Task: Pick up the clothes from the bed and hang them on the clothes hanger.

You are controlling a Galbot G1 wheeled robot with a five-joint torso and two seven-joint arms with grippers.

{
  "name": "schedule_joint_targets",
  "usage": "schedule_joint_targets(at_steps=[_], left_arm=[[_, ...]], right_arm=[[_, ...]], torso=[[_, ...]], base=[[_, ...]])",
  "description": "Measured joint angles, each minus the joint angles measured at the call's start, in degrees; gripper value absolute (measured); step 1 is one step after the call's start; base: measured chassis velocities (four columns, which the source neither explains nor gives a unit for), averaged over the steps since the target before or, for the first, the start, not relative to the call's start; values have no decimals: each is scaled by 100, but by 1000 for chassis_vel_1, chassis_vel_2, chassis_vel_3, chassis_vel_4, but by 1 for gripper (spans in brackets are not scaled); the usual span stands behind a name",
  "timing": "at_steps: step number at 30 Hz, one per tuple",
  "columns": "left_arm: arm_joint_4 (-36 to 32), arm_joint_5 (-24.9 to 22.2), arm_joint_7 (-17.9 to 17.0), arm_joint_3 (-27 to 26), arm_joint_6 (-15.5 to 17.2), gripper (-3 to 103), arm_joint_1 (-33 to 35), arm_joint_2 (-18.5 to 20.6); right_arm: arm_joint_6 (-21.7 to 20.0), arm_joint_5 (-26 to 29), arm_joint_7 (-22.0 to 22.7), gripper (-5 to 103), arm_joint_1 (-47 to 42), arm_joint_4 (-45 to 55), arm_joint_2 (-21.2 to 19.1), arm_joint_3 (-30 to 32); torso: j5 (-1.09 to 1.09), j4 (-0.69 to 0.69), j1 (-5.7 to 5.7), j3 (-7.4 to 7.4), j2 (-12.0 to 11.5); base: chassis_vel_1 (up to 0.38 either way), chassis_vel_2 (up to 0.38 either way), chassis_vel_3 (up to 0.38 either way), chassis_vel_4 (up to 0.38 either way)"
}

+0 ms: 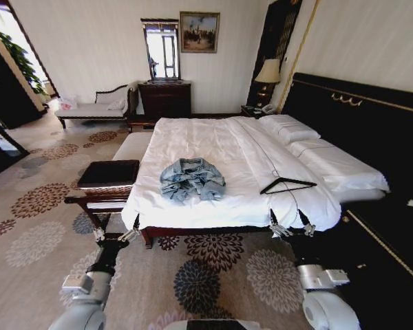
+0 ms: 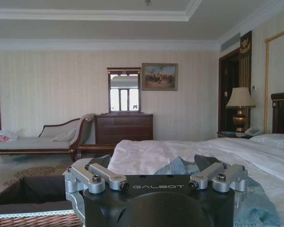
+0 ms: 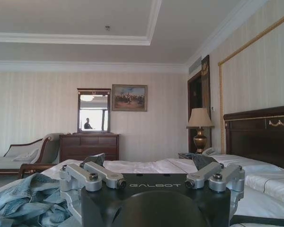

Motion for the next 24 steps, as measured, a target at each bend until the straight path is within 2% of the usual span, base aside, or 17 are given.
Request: schedule_joint_targets(at_steps=[24], left_arm=[[258, 29, 8, 39, -211, 100, -160, 102]], right_arm=[[101, -182, -166, 100, -218, 63, 220, -3]], torso=[[0, 0, 0, 0, 0]], base=[[0, 0, 0, 0]])
